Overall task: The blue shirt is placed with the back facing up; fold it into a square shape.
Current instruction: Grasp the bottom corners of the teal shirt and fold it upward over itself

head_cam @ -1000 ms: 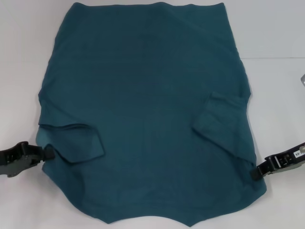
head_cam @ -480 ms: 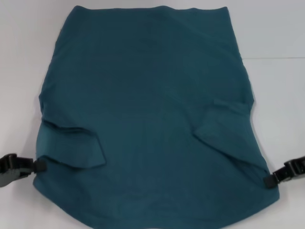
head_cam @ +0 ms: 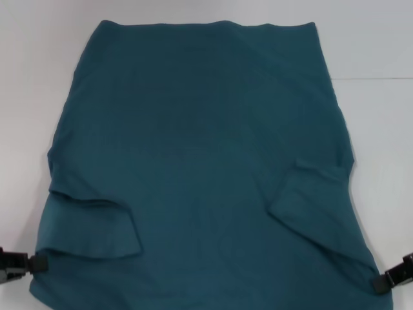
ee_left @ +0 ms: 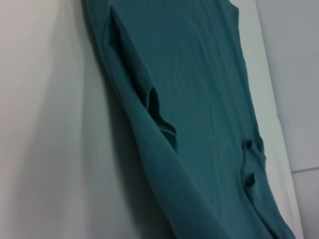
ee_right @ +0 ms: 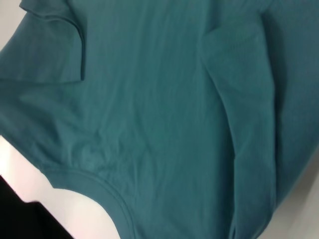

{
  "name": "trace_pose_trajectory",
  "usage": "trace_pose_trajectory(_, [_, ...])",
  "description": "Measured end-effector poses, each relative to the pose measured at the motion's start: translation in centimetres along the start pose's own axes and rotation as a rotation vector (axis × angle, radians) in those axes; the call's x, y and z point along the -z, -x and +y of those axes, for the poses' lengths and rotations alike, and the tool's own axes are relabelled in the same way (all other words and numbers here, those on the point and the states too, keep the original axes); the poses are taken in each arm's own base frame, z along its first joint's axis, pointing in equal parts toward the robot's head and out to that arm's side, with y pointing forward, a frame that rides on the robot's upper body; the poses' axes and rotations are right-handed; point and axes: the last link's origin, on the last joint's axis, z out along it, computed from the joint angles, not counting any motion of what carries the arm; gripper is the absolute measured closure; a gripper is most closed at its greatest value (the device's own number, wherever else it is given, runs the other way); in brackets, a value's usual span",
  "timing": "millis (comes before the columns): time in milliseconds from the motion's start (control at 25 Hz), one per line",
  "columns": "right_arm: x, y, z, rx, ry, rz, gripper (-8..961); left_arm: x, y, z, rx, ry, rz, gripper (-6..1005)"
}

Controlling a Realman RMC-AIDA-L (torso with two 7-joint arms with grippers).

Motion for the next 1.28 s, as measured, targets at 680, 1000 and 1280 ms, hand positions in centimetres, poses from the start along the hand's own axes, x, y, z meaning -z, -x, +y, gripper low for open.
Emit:
trace_pose_trajectory(680, [2.2, 8.7, 0.6, -0.016, -0.05, -0.458, 877, -7.8, -12.1, 5.4, -0.074, -0.086, 0.092, 988])
trace_pose_trajectory(1000, [3.1, 12.5, -0.3, -0.046, -0.18, -0.666, 869, -11.6, -16.4, 6.6, -0.146, -0.227, 0.241, 989])
trace_pose_trajectory(1280, [2.2, 15.4, -0.2, -0.012, -0.301, -0.732, 862, -13.8, -17.8, 6.6, -0.226, -0.355, 0.342, 989])
